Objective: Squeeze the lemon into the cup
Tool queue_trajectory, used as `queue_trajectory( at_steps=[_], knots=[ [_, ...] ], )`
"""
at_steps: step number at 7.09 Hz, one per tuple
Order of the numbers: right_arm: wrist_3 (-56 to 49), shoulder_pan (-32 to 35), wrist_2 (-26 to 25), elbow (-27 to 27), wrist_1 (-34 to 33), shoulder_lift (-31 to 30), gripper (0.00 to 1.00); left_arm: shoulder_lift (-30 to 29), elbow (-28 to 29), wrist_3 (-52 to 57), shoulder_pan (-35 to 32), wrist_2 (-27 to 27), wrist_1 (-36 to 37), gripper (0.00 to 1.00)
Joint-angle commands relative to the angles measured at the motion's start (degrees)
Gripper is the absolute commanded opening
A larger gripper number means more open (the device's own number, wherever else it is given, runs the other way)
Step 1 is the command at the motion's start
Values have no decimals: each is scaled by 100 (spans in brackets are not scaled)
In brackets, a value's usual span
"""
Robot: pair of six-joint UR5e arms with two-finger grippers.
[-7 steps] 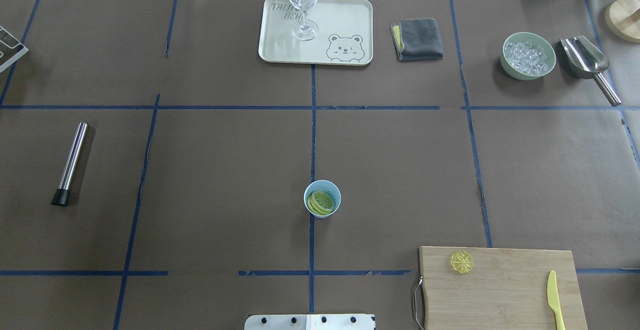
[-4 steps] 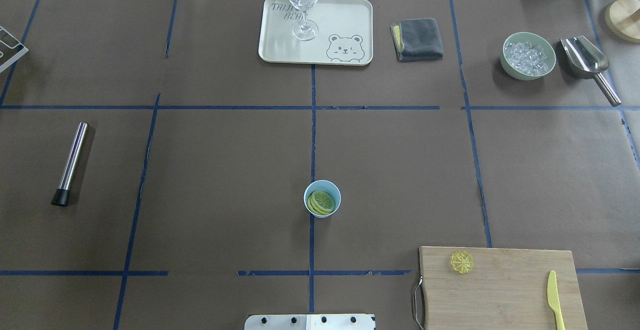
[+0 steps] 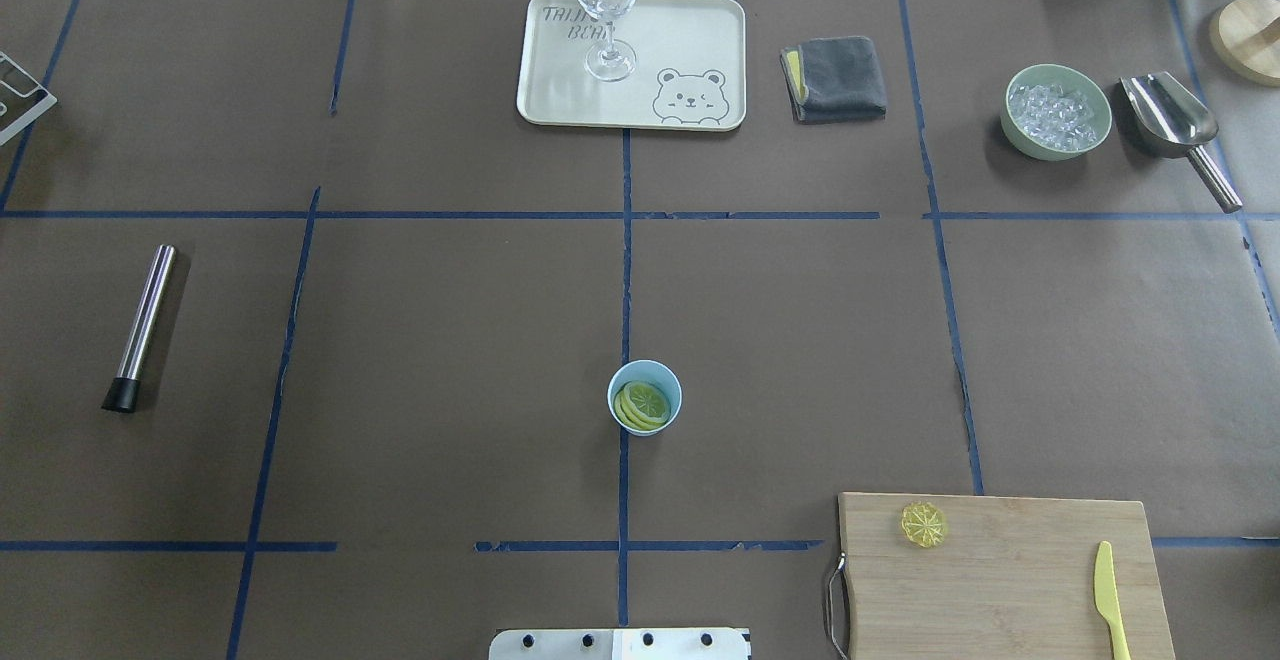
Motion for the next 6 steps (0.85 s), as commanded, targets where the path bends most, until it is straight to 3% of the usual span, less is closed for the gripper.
queue_trajectory(
  at_steps=[1, 6],
  knots=[
    [3, 0, 0, 1, 0, 0, 100, 0, 0, 0, 0, 0, 9, 100],
    [-5, 0, 0, 27, 9, 9, 100, -9, -53, -18, 0, 0, 9, 100]
  ],
)
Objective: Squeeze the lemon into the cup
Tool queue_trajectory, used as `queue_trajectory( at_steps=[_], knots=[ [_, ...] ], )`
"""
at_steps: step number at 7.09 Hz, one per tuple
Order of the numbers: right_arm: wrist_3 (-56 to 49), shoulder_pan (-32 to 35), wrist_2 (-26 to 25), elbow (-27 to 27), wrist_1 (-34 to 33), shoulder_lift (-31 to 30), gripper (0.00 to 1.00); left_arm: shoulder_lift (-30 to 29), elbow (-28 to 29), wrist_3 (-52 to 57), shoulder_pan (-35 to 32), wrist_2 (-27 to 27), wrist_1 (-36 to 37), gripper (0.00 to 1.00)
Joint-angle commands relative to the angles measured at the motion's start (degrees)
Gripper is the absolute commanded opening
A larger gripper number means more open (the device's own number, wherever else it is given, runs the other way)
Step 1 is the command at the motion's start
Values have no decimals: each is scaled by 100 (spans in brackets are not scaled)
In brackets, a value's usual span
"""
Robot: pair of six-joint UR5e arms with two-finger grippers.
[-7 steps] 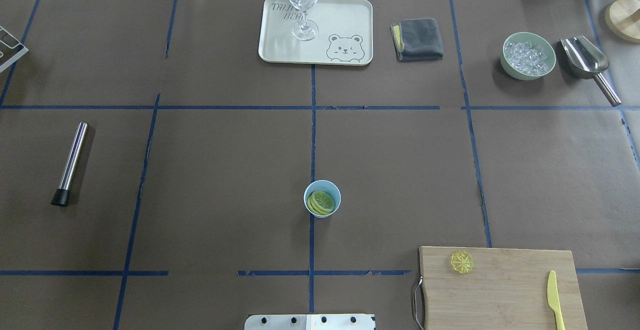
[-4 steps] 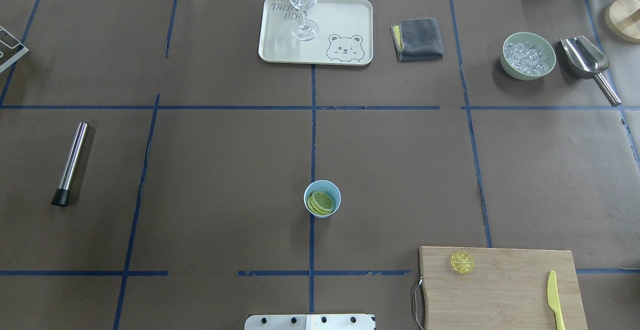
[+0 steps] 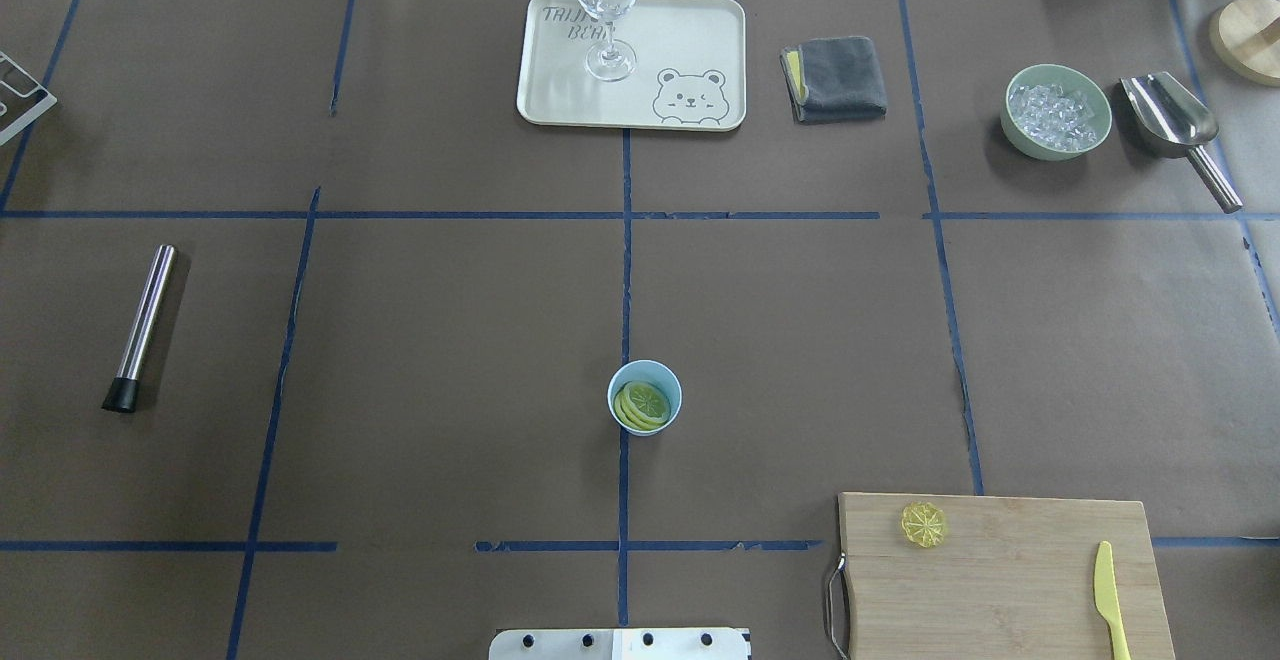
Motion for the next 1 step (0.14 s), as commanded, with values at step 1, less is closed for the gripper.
queue_trajectory(
  at_steps=[1],
  knots=[
    [-6, 0, -9, 0, 0, 2, 100, -1, -21, -7, 0, 0, -1, 100]
  ],
)
